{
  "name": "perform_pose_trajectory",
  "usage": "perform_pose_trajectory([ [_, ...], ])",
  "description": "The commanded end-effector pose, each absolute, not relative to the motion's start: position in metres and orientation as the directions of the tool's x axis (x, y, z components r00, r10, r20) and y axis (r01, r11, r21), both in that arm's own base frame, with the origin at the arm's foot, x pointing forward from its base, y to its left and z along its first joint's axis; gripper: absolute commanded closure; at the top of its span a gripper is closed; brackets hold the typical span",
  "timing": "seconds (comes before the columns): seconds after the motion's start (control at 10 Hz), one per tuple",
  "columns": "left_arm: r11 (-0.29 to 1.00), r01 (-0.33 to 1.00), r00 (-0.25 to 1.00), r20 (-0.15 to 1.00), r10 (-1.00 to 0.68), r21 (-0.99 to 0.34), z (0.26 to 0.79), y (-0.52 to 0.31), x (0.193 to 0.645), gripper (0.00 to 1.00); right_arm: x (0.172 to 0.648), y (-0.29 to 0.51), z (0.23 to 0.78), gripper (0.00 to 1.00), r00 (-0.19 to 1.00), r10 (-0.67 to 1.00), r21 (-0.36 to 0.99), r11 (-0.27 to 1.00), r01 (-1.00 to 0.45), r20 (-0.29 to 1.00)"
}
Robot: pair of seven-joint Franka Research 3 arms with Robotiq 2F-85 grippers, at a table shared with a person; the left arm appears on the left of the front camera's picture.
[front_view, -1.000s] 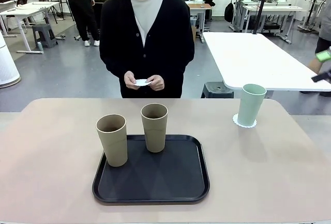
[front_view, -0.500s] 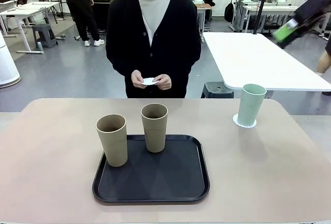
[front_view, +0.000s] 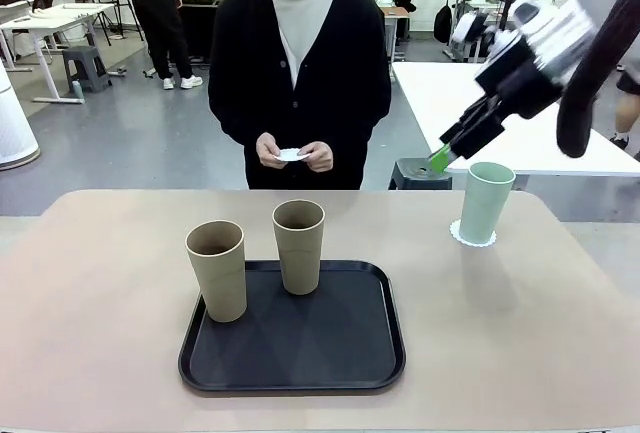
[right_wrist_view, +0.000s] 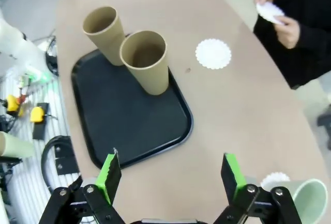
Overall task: Place coasters on the table and set cups on them.
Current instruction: Take one Reusable plastic cup from the Flat Tray and place it on a coaster set by the human.
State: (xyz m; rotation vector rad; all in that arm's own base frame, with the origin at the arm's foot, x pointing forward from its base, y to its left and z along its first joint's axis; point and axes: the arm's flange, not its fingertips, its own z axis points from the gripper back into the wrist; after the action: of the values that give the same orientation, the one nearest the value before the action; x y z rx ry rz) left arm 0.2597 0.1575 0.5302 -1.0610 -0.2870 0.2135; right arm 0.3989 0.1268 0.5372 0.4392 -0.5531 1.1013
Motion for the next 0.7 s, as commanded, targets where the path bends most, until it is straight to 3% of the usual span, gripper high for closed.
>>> perform_pose_trajectory([
  [0.0, 0.464, -0.020, 0.943, 0.138, 0.304, -0.886, 0.531, 0.158, 0.259, 0.00, 0.419, 0.125, 0.515, 0.00, 0.311, 0.680, 0.089, 0.341, -0.936, 0.664],
  [0.3, 0.464, -0.020, 0.943, 0.138, 0.304, -0.886, 0.531, 0.158, 0.259, 0.00, 0.417, 0.109, 0.509, 0.00, 0.340, 0.656, 0.195, 0.286, -0.938, 0.674],
  [0.4, 0.464, -0.020, 0.943, 0.138, 0.304, -0.886, 0.531, 0.158, 0.259, 0.00, 0.418, 0.124, 0.503, 0.00, 0.325, 0.696, 0.102, 0.342, -0.934, 0.640],
  [0.6, 0.464, -0.020, 0.943, 0.138, 0.304, -0.886, 0.531, 0.158, 0.259, 0.00, 0.418, 0.124, 0.503, 0.00, 0.325, 0.696, 0.102, 0.342, -0.934, 0.640],
])
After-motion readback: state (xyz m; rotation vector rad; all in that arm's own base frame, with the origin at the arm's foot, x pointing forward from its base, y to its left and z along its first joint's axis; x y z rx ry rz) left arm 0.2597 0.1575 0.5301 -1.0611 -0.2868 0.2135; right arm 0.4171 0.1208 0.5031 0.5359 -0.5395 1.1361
